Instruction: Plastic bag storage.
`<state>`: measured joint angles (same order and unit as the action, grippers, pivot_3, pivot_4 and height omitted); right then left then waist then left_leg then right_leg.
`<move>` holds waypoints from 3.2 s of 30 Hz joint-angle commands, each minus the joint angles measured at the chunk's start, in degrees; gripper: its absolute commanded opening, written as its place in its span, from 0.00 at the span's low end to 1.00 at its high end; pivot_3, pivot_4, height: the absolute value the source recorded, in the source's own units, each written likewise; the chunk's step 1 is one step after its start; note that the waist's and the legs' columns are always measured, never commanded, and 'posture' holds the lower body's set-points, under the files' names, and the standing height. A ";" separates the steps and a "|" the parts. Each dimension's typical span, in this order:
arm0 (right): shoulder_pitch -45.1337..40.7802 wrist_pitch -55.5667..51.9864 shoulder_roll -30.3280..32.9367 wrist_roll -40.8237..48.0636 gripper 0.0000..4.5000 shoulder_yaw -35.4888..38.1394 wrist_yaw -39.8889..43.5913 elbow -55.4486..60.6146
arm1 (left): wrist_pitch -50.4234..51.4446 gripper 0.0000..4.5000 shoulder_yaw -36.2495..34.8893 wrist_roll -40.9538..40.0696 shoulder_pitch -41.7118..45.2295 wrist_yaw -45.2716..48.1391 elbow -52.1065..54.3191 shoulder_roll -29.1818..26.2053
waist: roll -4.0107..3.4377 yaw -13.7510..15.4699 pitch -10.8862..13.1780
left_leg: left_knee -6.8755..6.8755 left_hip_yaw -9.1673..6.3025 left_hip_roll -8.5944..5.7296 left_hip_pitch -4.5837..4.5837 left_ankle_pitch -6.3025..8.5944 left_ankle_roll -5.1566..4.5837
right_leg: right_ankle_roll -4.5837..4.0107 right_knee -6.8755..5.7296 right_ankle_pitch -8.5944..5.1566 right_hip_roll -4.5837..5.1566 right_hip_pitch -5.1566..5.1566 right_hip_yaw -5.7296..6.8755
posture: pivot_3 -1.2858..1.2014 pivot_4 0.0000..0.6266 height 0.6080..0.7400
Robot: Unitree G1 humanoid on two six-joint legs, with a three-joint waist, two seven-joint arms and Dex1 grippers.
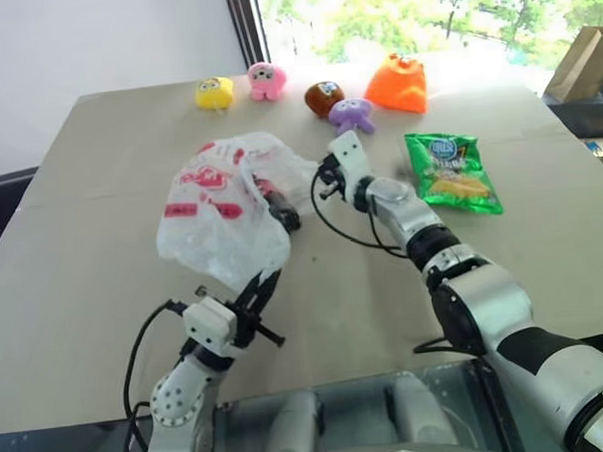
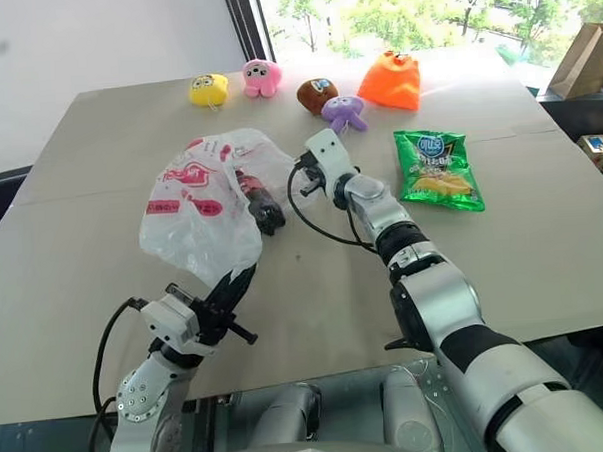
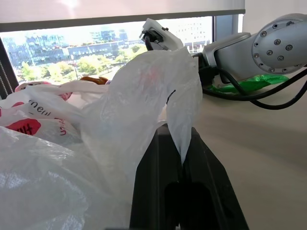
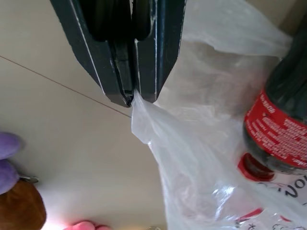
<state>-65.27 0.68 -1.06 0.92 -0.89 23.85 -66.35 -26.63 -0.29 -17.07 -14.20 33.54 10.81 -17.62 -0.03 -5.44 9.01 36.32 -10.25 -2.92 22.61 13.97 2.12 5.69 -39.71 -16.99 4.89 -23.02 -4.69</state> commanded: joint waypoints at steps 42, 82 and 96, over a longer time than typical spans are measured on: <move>47.16 -9.50 42.32 0.30 0.99 2.07 14.28 67.65 | 13.91 0.00 -11.52 -5.64 20.06 -13.92 5.08 4.45 | 0.16 2.14 0.05 | 0.17 0.09 0.00 0.07 0.00 -0.01 | 0.11 0.64 0.06 0.07 0.40 0.10 | 0.52 0.24 1.00; 26.41 -14.96 50.02 34.14 0.01 9.70 35.30 68.42 | 14.31 0.00 -10.66 -3.55 20.86 -12.90 5.00 5.08 | 0.33 3.28 0.19 | 0.09 0.04 0.01 0.12 0.04 -0.07 | 0.11 1.00 0.08 0.08 0.57 0.22 | 0.52 0.24 1.00; 18.78 -3.17 49.23 19.53 0.01 -1.09 45.00 69.59 | 13.95 0.00 -8.12 -1.45 19.50 -12.69 6.81 6.04 | 0.39 3.24 0.24 | 0.13 0.08 0.00 0.14 0.02 -0.04 | 0.12 0.95 0.08 0.11 0.53 0.23 | 0.52 0.24 1.00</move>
<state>-44.21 -6.06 47.80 22.81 -2.70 69.21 3.96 -11.61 -8.60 -19.12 5.64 20.79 14.78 -11.55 0.36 -2.20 9.25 36.45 -10.18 -2.92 22.75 13.98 2.10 5.81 -38.75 -16.91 5.00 -22.49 -4.46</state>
